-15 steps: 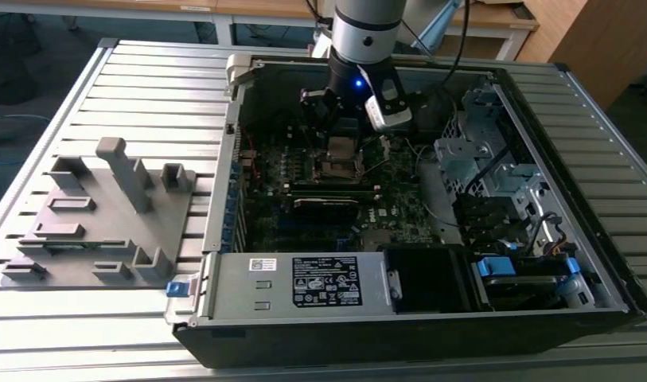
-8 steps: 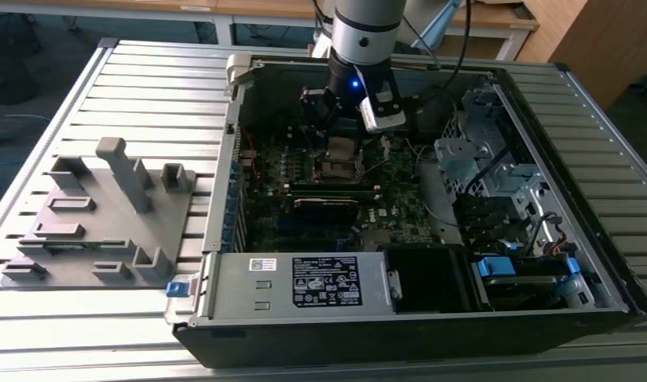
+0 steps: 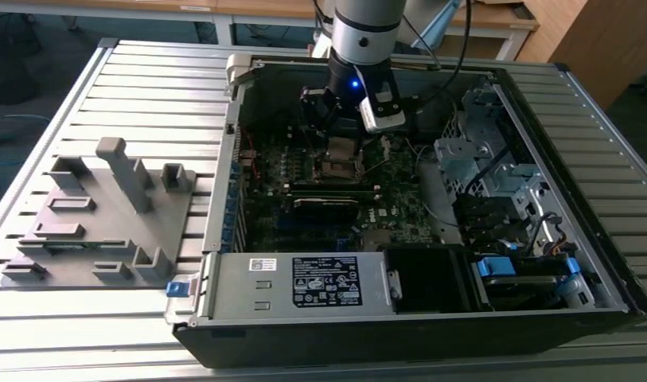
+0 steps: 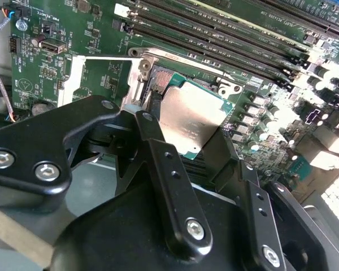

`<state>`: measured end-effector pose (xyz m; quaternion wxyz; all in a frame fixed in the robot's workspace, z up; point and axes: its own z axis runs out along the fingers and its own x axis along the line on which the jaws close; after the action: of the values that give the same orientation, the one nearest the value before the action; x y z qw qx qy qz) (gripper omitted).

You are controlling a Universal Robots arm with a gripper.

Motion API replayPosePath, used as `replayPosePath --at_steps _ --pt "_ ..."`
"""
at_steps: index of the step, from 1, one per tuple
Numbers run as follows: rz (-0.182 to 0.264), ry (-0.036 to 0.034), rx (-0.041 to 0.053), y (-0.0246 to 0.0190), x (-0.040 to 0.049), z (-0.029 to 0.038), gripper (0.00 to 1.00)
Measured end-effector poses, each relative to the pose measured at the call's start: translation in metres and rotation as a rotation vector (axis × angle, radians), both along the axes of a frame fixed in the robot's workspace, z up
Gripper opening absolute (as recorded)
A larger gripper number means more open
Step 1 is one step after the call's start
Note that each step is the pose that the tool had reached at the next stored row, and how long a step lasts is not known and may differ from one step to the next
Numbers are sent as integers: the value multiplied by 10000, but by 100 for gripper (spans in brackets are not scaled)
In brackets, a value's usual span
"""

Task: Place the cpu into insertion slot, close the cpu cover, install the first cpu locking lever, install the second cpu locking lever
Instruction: 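Place the cpu into insertion slot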

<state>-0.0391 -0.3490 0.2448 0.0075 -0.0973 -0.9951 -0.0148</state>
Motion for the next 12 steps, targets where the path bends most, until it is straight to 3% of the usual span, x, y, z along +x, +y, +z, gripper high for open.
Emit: replayPosePath --at_steps 7,12 --pt "-673 1 -1 0 0 -6 54" --pt "-704 0 0 0 0 -7 54"
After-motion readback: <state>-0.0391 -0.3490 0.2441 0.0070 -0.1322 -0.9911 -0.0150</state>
